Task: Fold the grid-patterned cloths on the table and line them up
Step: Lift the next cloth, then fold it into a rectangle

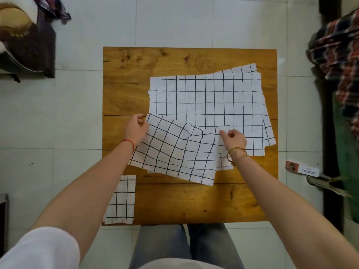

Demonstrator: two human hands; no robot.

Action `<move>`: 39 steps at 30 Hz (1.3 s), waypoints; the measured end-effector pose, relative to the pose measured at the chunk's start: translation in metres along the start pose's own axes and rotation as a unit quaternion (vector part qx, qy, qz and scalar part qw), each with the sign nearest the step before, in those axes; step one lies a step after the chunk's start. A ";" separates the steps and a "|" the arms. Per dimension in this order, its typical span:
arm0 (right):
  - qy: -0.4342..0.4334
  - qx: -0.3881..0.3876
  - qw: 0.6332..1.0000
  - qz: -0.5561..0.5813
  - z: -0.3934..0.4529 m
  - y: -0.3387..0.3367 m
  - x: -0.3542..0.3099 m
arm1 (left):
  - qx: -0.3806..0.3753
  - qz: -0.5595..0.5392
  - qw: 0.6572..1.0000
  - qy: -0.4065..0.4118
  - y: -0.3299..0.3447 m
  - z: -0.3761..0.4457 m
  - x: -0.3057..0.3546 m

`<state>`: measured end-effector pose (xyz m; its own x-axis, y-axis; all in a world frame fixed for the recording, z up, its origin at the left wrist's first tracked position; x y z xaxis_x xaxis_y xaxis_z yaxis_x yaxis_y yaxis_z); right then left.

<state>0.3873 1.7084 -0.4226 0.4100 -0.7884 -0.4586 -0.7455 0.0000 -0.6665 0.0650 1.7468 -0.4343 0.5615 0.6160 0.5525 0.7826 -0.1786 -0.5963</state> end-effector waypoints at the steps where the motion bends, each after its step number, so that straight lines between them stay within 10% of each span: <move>1: -0.003 0.012 1.000 0.010 0.002 0.001 0.001 | -0.002 -0.002 1.000 -0.007 0.003 0.006 0.001; 27: 0.007 0.102 0.976 0.190 0.061 -0.017 0.002 | 0.038 -0.157 0.983 -0.090 0.027 0.014 -0.008; 39: -0.080 0.013 0.981 0.173 0.086 -0.028 -0.010 | 0.058 -0.211 0.973 -0.073 0.030 0.028 0.006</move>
<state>0.4492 1.7694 -0.4495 0.2128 -0.6313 -0.7458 -0.8419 0.2690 -0.4679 0.0849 1.7663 -0.4651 0.1455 0.7191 0.6795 0.8950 0.1971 -0.4001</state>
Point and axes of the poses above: each hand's wrist, its own z-axis towards the middle knuckle, its own y-axis out of the palm, x = y × z, the point moved 2 cm from there along z, towards the middle knuckle, and after that the axes turned 3 degrees about x, right-handed, at the moved point
